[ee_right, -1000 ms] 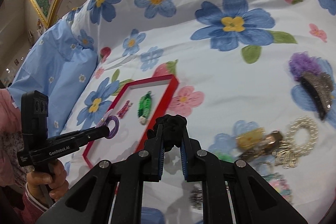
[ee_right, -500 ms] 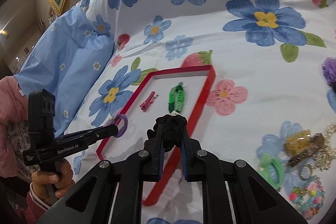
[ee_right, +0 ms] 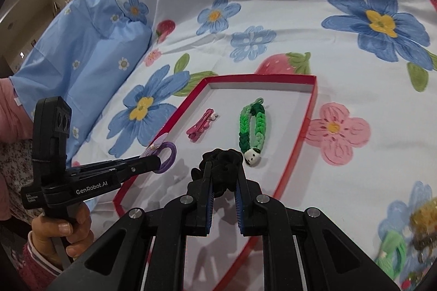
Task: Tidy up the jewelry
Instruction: 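Place the purple bow clip and black scrunchie into the red tray, open both tools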
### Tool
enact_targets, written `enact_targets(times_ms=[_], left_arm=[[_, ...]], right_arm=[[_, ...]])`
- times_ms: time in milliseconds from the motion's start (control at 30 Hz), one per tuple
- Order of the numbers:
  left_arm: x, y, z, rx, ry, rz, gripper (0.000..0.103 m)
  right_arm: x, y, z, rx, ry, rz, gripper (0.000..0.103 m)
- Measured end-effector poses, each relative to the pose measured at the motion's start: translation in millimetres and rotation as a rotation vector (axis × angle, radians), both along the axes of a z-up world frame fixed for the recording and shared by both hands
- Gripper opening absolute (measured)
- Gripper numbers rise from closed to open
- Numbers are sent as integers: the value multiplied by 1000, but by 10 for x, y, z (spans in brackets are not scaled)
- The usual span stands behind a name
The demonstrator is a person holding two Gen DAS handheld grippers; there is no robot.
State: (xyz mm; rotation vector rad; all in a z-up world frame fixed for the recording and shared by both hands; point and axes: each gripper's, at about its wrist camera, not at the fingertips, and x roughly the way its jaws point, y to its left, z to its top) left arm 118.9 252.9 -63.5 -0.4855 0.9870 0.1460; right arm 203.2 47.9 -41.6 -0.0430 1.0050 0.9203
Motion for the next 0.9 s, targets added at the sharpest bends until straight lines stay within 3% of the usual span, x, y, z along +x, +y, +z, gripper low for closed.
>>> enact_targets(times_ms=[233, 600, 700, 900], left_arm=[[143, 24, -156, 3, 46, -11, 9], [223, 42, -221, 17, 67, -6, 13], [235, 50, -224, 23, 72, 0, 17], [192, 54, -168, 39, 67, 13, 34]], right_arm=[[97, 181, -156, -88, -24, 14, 15], [130, 205, -222, -116, -29, 25, 26], [131, 207, -219, -109, -26, 27, 36], [115, 178, -185, -105, -28, 27, 38]])
